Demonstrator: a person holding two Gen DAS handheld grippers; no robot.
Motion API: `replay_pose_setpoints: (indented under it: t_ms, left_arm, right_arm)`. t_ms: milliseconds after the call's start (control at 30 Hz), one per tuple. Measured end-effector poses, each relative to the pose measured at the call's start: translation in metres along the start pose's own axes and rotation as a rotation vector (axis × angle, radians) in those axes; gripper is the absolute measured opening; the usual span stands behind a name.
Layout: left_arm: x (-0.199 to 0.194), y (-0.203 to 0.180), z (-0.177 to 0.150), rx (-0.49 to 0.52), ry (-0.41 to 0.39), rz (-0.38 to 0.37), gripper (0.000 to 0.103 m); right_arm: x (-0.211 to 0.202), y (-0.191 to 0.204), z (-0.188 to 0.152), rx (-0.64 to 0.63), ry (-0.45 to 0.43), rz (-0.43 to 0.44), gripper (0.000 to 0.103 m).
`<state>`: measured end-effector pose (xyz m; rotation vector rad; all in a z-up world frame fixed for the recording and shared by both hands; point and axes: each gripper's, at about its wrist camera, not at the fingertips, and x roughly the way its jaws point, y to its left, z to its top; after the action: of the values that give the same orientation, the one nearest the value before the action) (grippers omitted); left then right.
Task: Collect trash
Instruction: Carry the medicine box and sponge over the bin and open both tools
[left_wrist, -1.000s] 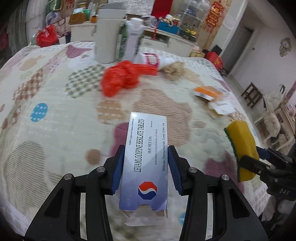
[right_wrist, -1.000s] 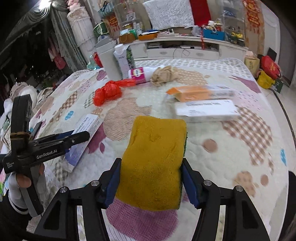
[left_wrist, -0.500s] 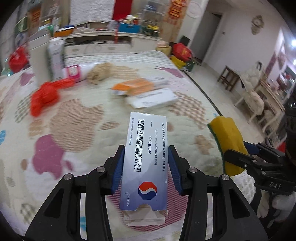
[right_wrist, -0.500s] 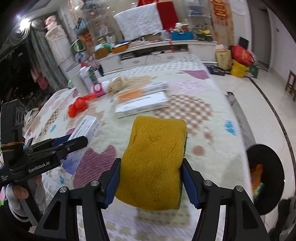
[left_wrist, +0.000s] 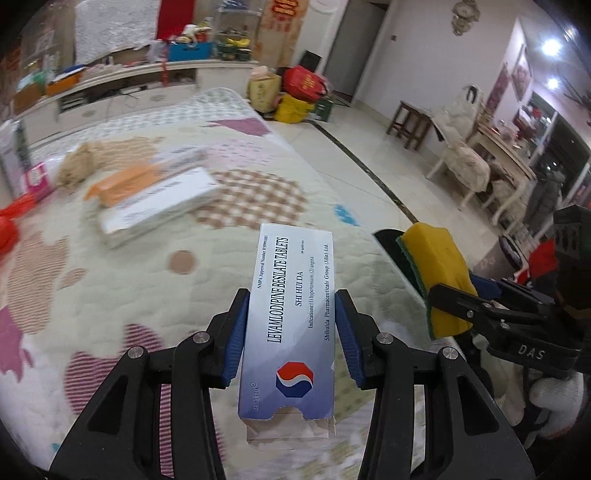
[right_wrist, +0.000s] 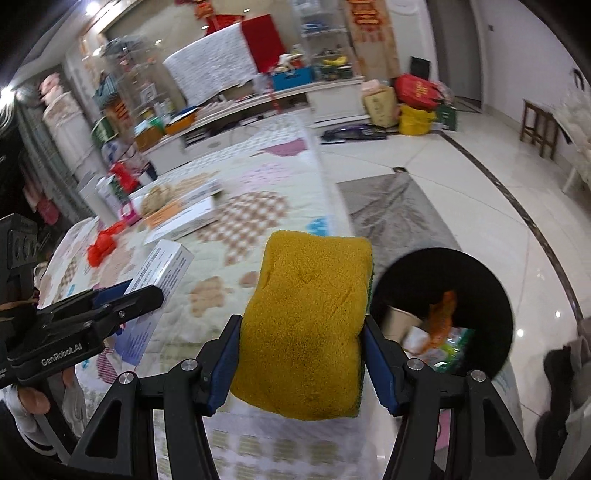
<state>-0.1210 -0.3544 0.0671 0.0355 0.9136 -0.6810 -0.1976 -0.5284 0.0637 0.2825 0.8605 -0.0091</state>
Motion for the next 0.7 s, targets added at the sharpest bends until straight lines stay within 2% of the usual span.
replay_pose_setpoints:
  t_ms: [333,700]
  left_arm:
    - [0.033,-0.050,0.015,0.045,0.033,-0.089,0.044]
    - [0.064,-0.085,0.026,0.072,0.073,-0.132,0.044]
  right_arm:
    - [-0.005,-0.065,-0.006,0.096,-0.004,-0.089,0.060]
    - [0.005,-0.104,-0.009,0.152,0.019,-0.119,0.060]
